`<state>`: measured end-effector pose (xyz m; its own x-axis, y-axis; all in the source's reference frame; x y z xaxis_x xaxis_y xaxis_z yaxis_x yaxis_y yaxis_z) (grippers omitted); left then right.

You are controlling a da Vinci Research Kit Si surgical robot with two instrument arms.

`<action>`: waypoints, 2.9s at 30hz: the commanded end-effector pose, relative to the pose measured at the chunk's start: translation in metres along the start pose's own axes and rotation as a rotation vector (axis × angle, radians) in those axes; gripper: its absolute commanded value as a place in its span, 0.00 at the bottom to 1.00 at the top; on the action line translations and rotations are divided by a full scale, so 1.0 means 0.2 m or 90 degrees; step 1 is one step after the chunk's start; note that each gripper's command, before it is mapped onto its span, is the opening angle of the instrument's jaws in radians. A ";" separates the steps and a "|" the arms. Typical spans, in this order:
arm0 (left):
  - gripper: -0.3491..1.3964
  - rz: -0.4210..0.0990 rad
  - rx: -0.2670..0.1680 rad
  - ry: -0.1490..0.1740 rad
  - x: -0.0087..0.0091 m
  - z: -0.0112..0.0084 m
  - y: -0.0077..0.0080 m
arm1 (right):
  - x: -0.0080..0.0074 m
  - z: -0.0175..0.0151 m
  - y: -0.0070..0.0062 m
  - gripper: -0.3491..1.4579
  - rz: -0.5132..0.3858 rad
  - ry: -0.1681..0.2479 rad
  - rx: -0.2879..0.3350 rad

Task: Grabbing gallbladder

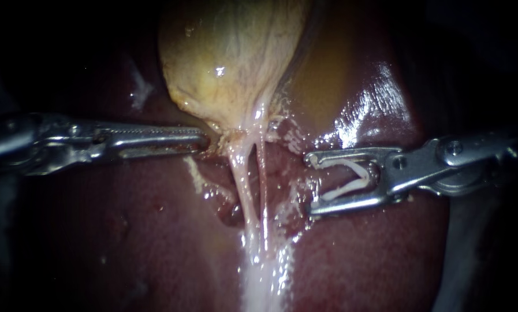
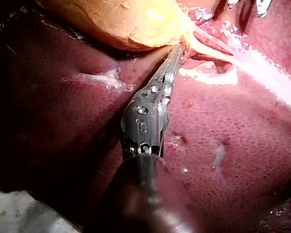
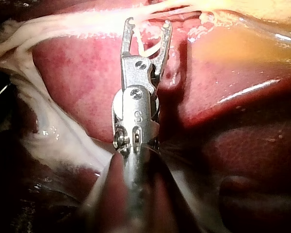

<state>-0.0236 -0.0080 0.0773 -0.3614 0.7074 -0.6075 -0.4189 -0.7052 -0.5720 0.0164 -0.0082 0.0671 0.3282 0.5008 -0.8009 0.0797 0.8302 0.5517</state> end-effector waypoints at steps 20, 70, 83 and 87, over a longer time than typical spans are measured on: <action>0.26 0.000 0.002 0.012 0.000 -0.001 0.002 | 0.000 0.000 0.000 0.40 0.000 0.000 0.000; 0.35 0.001 -0.003 0.031 0.004 0.025 0.002 | 0.001 0.001 0.001 0.40 0.001 0.000 -0.001; 0.00 -0.052 0.008 0.002 -0.001 0.021 0.001 | 0.001 0.001 0.000 0.40 0.001 0.000 -0.001; 0.00 -0.056 0.009 -0.006 -0.001 0.020 0.002 | 0.001 0.001 0.000 0.40 0.001 0.000 -0.001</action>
<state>-0.0269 -0.0082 0.0794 -0.3297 0.7671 -0.5504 -0.4623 -0.6395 -0.6143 0.0167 -0.0081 0.0671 0.3282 0.5016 -0.8004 0.0780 0.8301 0.5522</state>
